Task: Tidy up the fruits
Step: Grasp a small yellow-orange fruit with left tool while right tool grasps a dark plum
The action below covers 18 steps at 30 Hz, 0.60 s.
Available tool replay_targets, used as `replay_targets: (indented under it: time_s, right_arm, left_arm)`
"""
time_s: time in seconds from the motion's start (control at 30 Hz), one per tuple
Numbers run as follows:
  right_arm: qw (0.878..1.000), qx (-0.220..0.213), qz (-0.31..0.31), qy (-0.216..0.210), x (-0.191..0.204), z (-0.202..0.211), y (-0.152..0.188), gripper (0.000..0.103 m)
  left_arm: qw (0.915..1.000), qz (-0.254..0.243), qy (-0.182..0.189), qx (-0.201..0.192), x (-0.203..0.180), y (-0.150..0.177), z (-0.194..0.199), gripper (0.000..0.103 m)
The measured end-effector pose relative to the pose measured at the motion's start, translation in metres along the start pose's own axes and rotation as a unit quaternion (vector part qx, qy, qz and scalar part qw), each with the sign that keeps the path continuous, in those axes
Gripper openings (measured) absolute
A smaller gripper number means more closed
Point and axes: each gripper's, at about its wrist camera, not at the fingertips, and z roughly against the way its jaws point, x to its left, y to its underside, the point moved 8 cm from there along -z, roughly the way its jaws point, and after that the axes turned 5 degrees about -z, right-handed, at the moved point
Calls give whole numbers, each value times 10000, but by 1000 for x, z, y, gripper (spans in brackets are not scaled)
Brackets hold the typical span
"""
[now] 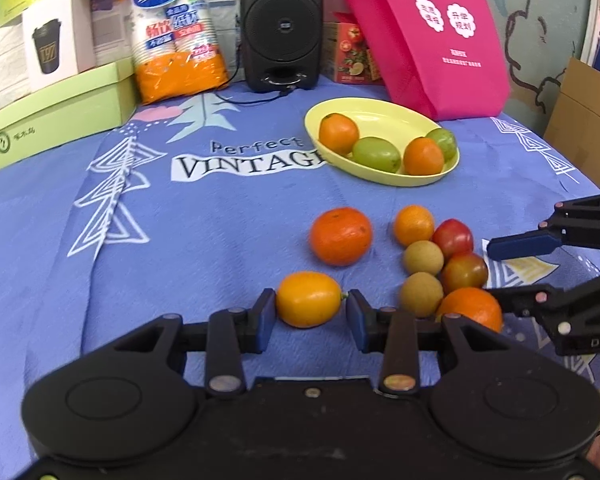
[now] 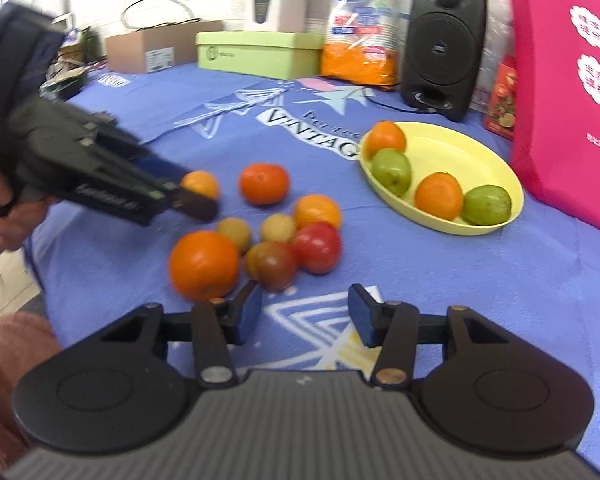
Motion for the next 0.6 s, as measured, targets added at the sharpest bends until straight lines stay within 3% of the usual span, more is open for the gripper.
replay_targets:
  time_s: [0.37, 0.6]
  right_arm:
    - [9998, 99, 43, -174, 20, -14, -8, 45]
    - [9998, -14, -23, -198, 23, -19, -10, 29]
  left_arm:
    - [9999, 49, -90, -18, 4, 5, 7, 38]
    - [9999, 66, -103, 5, 5, 7, 8, 38]
